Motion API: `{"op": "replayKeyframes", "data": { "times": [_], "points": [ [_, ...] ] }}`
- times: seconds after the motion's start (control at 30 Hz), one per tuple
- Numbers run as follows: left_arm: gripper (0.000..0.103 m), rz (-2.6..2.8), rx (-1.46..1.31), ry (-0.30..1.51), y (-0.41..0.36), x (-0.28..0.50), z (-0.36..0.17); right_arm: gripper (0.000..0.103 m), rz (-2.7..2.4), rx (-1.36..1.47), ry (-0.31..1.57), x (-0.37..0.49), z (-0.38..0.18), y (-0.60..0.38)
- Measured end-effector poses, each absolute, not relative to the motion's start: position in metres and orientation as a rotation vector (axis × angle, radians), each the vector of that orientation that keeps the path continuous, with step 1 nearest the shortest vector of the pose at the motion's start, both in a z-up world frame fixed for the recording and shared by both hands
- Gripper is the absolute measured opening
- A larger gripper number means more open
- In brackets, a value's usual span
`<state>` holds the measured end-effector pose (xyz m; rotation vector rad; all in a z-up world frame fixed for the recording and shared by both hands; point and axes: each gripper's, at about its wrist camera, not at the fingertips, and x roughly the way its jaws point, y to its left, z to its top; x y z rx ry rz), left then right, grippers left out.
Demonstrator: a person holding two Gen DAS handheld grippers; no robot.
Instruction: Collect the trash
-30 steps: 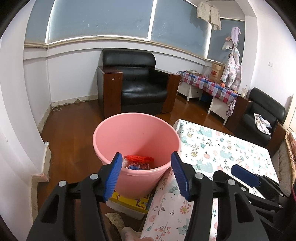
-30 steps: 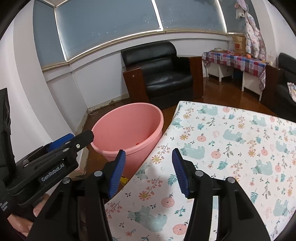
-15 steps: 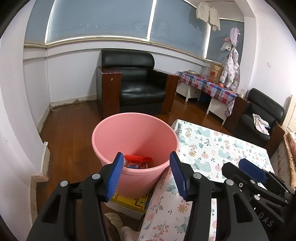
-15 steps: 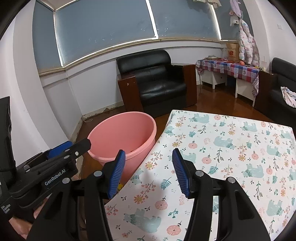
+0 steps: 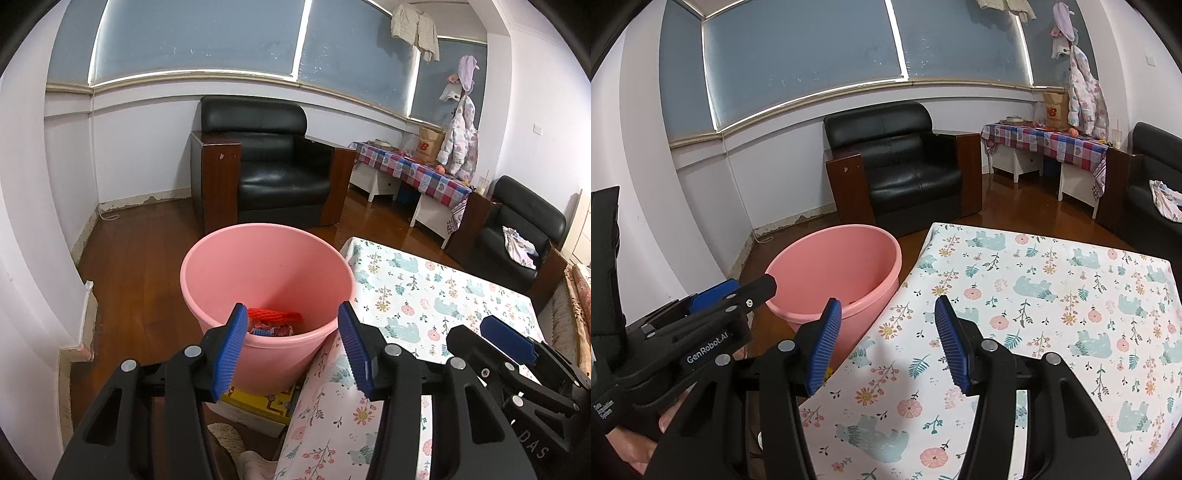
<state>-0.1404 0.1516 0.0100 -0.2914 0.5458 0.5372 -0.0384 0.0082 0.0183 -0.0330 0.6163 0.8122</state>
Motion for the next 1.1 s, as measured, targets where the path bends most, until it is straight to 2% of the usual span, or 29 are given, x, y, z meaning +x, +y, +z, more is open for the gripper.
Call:
{"op": "replayKeyframes", "data": {
  "times": [1.1],
  "points": [
    [0.05,0.535,-0.292,0.552,0.1489,-0.1389,0.0075,0.053,0.81,-0.03,0.62,-0.0426,0.0151,0.002]
  ]
}}
